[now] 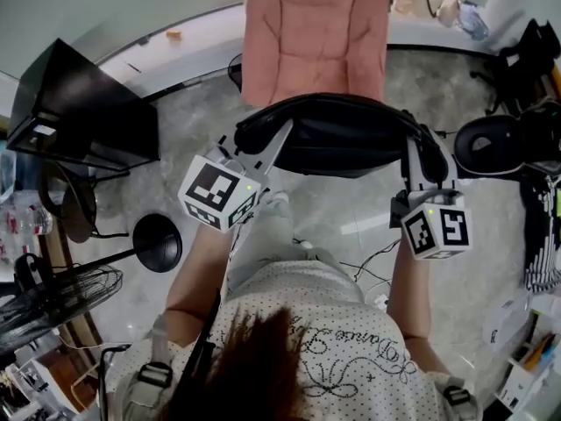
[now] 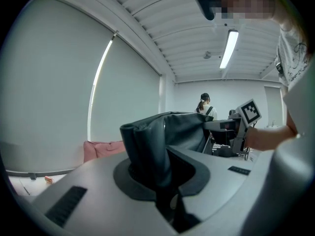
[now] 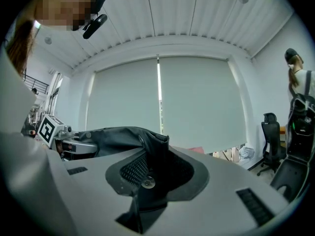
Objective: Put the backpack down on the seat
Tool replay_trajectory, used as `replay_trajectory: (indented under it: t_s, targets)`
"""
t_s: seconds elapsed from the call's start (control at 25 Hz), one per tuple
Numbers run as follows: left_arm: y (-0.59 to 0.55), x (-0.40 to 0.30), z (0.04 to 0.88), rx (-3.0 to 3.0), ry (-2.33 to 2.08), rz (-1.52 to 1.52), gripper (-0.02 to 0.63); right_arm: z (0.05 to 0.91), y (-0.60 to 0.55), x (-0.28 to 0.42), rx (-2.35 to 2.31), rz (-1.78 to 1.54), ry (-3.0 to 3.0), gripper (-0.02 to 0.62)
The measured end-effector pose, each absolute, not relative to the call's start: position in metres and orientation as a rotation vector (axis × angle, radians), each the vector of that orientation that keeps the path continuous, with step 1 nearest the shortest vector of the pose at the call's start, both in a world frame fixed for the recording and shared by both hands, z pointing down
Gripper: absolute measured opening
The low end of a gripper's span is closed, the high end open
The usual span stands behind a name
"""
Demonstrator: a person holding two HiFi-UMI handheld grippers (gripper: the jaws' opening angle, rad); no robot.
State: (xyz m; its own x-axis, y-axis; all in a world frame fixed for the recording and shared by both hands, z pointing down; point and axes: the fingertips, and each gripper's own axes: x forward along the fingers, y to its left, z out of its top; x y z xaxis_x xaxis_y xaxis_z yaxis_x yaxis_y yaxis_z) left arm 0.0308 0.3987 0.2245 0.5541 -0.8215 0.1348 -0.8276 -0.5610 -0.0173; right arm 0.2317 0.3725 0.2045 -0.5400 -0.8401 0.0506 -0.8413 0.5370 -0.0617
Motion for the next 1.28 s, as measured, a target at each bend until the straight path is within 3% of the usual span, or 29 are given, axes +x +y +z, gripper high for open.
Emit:
replay_trajectory:
  t_s: [0.64,1.28]
  targets:
    - [0.278,-0.037,0.221,2.762,-1.406,0.230,0.048,0.206,0.260,0.165,1.562,0.202,-2.705,0.104]
    - [0.122,-0.032,0.211,2.655,-1.589,0.188,0.048,0.196,0.075,0.166,1.351,0.206,-2.824,0.104]
